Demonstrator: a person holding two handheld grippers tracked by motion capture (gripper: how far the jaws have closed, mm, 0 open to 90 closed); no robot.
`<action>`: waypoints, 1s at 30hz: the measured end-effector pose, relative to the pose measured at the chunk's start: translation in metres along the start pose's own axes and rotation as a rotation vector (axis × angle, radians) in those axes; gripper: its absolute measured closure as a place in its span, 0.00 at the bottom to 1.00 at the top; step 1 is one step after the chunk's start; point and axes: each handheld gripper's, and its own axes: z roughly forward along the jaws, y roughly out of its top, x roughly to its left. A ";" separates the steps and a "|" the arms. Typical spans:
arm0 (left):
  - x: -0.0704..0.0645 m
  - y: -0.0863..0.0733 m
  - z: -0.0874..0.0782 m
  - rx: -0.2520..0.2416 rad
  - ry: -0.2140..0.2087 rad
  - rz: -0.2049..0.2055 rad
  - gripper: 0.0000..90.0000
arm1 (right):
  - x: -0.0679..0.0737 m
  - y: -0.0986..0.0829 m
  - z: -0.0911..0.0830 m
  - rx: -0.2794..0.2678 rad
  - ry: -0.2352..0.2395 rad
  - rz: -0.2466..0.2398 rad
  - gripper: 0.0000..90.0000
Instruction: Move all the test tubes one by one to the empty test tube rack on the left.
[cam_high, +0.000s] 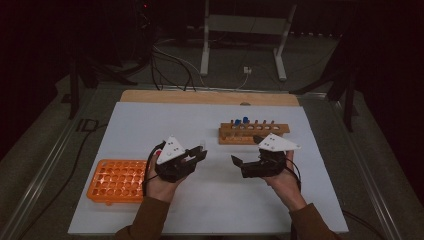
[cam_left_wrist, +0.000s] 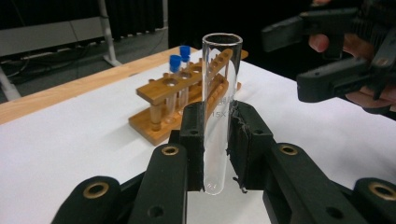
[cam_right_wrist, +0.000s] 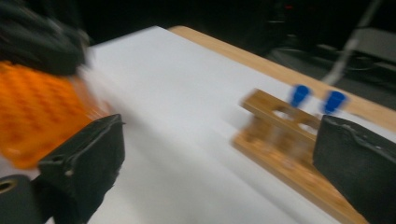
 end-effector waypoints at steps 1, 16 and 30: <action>0.002 0.000 -0.002 -0.003 0.004 -0.002 0.85 | -0.001 -0.003 -0.002 -0.001 -0.017 -0.002 0.01; 0.029 -0.002 -0.045 -0.056 0.095 -0.038 0.85 | -0.021 -0.032 -0.030 -0.046 -0.083 0.076 0.00; 0.053 -0.013 -0.082 -0.064 0.207 -0.089 0.85 | -0.031 -0.042 -0.041 -0.052 -0.109 0.110 0.00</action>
